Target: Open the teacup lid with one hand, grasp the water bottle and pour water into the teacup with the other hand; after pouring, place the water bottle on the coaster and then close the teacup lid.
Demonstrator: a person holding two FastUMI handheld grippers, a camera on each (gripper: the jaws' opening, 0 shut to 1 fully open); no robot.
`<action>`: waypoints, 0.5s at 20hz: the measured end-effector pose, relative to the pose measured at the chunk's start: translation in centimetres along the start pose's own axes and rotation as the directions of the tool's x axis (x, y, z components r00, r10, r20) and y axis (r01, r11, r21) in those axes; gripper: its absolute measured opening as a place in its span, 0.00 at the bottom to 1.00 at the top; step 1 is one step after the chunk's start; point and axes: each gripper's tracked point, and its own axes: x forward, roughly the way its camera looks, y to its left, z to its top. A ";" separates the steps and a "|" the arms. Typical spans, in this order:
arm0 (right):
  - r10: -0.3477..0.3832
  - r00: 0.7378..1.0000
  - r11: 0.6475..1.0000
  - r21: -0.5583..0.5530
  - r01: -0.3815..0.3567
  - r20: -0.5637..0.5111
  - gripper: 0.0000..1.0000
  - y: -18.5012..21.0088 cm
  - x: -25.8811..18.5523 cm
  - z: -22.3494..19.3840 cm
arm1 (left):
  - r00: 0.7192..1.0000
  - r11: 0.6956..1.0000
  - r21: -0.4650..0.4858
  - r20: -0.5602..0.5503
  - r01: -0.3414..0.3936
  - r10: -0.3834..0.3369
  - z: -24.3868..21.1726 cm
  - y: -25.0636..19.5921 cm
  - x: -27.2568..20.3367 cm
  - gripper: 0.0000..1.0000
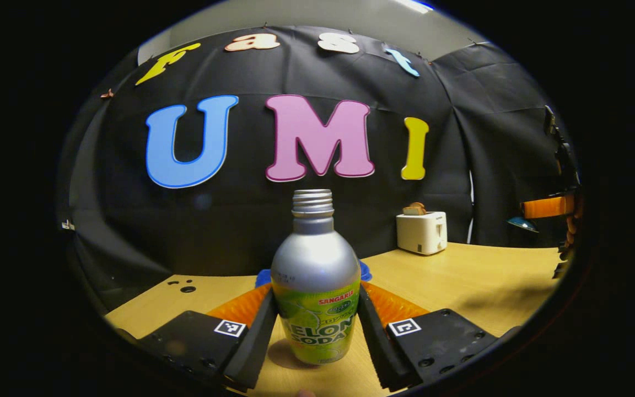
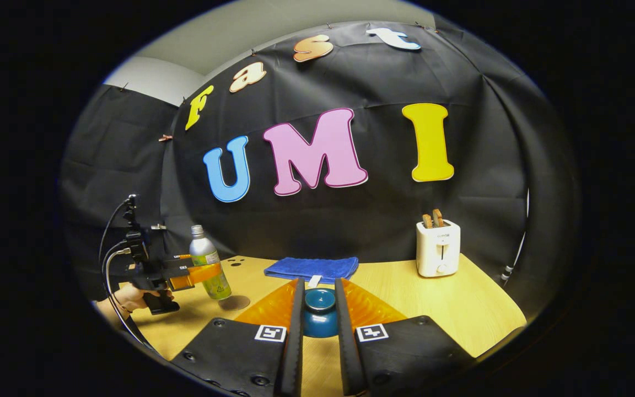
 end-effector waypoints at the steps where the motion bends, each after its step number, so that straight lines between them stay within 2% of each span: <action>1: 0.002 1.000 1.000 -0.001 -0.002 -0.001 0.36 0.1 0.1 -0.1 | 1.000 1.000 0.005 -0.003 -0.009 0.009 -0.6 1.3 0.6 0.79; 9: 0.001 1.000 1.000 -0.005 -0.001 -0.008 0.36 0.1 0.2 -0.3 | 0.998 1.000 -0.009 -0.065 0.003 -0.004 -4.7 2.5 3.5 0.79; 10: 0.000 1.000 1.000 -0.004 0.000 -0.008 0.31 -0.1 0.1 -0.3 | 0.997 1.000 -0.011 -0.073 0.001 -0.002 -5.1 2.5 3.7 0.80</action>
